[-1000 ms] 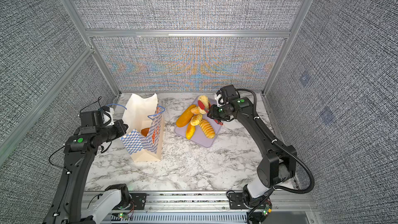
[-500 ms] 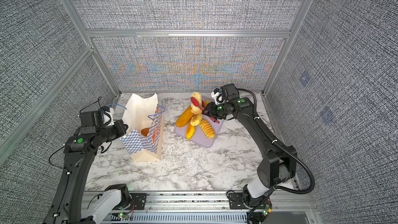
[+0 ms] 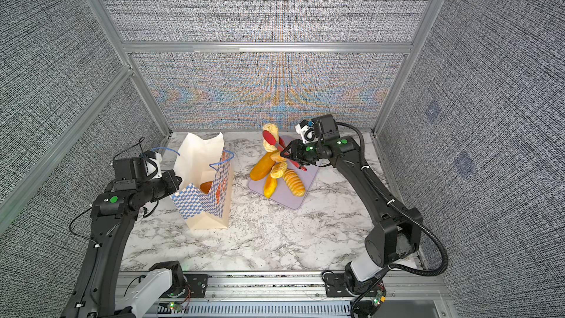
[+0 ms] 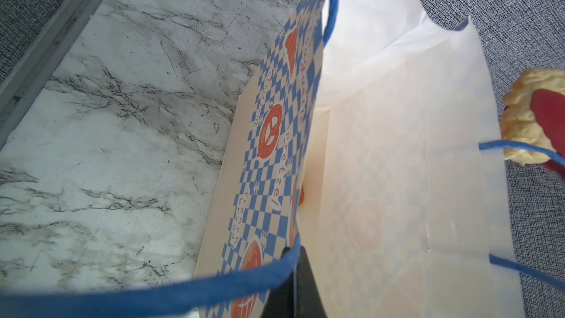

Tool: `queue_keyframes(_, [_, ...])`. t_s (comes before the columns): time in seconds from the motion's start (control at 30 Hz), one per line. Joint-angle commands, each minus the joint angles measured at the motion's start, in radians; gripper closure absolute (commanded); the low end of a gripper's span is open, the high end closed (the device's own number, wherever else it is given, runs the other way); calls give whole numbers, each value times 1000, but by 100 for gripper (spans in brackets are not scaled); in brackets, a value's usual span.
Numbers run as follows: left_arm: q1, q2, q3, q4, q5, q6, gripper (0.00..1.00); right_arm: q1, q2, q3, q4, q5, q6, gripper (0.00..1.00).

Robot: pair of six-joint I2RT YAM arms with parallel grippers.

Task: Place the fake bread into the paper bag
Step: 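Carry the pale oblong bread in the tongs over the open paper bag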

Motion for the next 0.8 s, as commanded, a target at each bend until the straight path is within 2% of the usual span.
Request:
queue_keyframes(0.0, [0,0,1,30,7,-2,96,20,4,34,31,-14,3,54])
queue_keyframes(0.77, [0,2,-1,30,5,0,96,223,59,229,8,98,-73,54])
